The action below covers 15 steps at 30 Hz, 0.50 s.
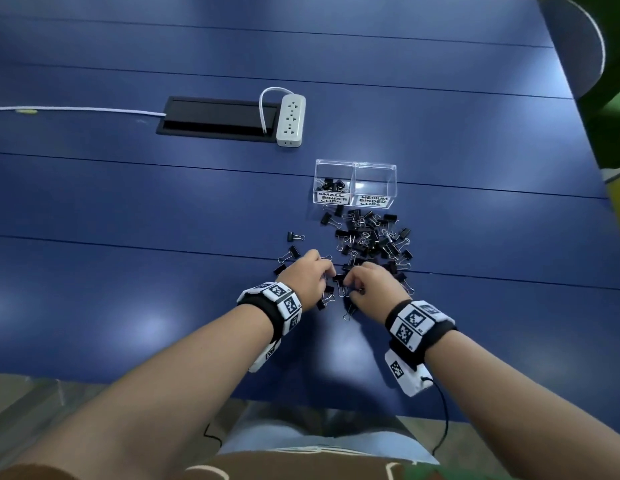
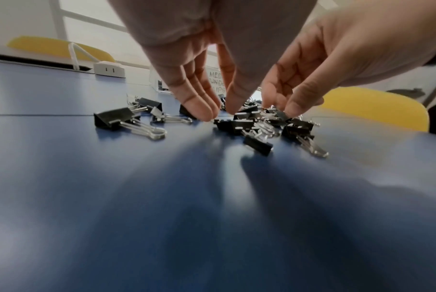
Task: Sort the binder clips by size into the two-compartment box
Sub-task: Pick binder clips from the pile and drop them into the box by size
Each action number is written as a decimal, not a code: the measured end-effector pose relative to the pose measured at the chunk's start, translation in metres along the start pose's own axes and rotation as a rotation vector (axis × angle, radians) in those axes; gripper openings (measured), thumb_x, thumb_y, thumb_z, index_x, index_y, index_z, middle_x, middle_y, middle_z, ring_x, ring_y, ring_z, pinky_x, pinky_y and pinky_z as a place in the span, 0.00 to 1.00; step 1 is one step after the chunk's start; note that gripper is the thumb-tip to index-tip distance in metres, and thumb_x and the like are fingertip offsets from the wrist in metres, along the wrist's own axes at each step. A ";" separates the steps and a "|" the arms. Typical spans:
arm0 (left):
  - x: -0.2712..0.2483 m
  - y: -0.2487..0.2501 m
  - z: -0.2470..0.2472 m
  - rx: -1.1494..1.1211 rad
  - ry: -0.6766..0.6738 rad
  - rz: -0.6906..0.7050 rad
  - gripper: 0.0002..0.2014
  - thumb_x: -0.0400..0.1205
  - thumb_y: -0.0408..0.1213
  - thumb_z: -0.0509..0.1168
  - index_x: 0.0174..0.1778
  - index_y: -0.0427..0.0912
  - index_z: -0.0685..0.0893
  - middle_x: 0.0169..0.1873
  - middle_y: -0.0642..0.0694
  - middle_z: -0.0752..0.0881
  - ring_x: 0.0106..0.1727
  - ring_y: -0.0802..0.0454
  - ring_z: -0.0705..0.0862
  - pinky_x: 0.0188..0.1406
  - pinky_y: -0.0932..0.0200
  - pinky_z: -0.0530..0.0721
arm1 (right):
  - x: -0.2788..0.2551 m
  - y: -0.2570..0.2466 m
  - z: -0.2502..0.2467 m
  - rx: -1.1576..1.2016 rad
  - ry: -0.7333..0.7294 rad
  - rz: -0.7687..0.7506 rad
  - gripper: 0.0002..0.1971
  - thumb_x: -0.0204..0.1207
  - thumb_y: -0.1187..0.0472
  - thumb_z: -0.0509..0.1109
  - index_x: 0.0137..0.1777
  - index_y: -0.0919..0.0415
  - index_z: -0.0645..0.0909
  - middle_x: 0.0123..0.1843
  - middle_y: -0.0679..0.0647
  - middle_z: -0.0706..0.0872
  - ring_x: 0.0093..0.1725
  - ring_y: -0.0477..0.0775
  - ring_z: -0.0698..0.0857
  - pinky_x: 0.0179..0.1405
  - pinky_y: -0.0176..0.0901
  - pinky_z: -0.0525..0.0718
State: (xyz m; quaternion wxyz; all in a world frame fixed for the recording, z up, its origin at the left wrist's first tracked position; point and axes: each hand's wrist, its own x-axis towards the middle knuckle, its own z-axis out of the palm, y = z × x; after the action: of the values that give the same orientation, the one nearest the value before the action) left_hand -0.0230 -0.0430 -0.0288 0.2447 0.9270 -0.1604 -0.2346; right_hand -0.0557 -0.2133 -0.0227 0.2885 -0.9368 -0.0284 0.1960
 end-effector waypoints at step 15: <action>-0.003 -0.002 -0.007 0.161 -0.071 0.032 0.16 0.77 0.24 0.59 0.57 0.45 0.78 0.58 0.45 0.78 0.60 0.44 0.79 0.51 0.46 0.83 | 0.018 -0.012 -0.002 -0.033 0.000 0.080 0.08 0.72 0.65 0.64 0.50 0.60 0.80 0.52 0.57 0.83 0.52 0.59 0.82 0.54 0.49 0.82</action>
State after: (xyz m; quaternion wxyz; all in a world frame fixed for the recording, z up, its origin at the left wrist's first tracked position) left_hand -0.0215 -0.0369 -0.0232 0.1671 0.9321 -0.2020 -0.2498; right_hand -0.0377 -0.2016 -0.0208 0.2649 -0.9418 0.0060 0.2069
